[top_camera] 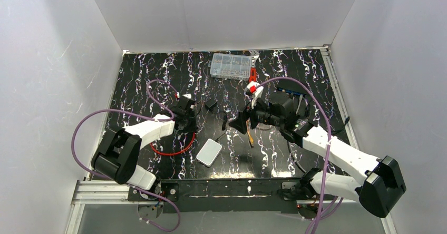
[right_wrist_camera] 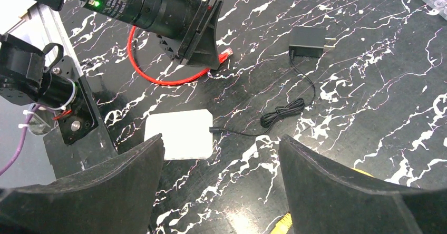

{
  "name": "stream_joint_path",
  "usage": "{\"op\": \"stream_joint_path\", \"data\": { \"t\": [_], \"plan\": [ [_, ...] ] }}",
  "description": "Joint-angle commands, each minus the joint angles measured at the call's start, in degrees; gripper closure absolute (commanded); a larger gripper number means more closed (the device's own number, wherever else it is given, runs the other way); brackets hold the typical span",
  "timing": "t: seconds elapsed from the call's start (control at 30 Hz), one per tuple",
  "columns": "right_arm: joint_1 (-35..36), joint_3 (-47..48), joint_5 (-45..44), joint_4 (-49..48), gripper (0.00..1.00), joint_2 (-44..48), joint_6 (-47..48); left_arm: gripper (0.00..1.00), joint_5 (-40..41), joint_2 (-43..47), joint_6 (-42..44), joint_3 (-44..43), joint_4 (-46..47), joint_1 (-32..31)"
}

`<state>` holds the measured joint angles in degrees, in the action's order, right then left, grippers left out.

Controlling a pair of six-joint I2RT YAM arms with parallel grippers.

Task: Insert the plug into the switch port
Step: Pick up the connector from the center of the board.

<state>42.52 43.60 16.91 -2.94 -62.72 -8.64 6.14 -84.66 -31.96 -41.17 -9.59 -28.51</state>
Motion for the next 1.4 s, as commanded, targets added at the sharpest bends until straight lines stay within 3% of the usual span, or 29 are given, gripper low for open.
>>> {"op": "stream_joint_path", "data": {
  "t": [0.0, 0.43, 0.67, 0.87, 0.97, 1.37],
  "plan": [
    [0.4, 0.9, -0.4, -0.6, 0.15, 0.1, 0.4, 1.00, -4.5, -1.3, -0.5, 2.1, -2.2, -0.1],
    [0.3, 2.7, 0.2, -1.4, 0.14, 0.5, -0.4, 1.00, -6.8, 13.1, 0.9, -0.4, -6.4, -0.1],
    [0.2, 1.1, -2.0, -7.4, 0.13, 2.3, -7.9, 1.00, -12.4, 23.0, 0.8, -1.5, -8.2, -0.1],
    [0.0, 2.7, 9.9, -6.8, 0.13, 0.3, -6.7, 1.00, -17.5, 29.3, -0.6, -1.7, -6.7, -0.1],
    [0.4, 2.4, 10.9, -9.4, 0.14, -0.2, -9.7, 1.00, -18.2, 31.9, -2.5, -1.4, -5.5, -0.1],
    [10.5, 8.8, -3.8, -7.9, 0.27, -7.6, -16.7, 1.00, -18.6, 35.0, -9.7, 0.0, 1.0, -0.1]
  ]
}}
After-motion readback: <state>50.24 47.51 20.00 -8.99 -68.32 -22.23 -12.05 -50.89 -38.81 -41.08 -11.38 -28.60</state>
